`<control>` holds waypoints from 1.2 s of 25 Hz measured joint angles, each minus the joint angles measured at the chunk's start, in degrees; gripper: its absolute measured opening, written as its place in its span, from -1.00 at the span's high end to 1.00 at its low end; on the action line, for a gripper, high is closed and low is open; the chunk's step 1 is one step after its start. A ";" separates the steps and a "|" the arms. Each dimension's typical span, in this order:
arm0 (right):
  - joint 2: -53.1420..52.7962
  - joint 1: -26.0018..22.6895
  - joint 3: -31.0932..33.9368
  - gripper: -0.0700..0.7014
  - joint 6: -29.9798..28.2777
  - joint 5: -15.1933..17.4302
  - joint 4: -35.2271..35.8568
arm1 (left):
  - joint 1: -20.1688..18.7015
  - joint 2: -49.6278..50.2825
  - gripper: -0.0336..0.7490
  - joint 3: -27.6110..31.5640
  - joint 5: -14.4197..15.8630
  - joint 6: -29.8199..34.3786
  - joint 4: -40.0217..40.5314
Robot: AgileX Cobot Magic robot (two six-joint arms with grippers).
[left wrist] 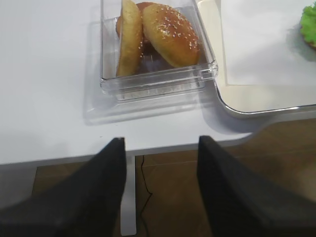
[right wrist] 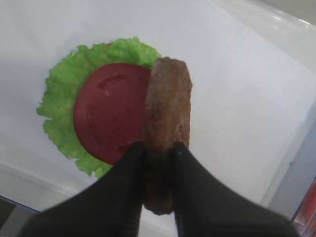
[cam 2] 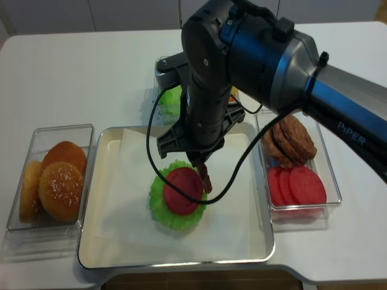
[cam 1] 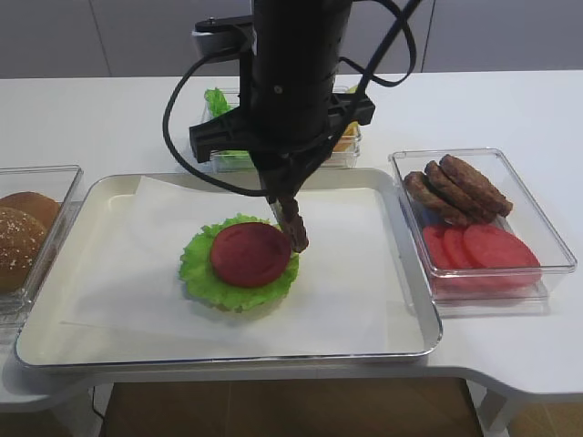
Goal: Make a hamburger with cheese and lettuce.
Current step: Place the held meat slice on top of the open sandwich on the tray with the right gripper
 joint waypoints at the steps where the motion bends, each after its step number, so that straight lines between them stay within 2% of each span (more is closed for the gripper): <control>1: 0.00 0.00 0.00 0.43 0.00 0.00 0.00 | 0.00 0.00 0.01 0.00 0.00 0.00 0.00; 30: 0.00 0.00 0.00 0.43 -0.10 0.00 0.50 | 0.00 0.00 0.01 0.00 0.00 0.00 0.00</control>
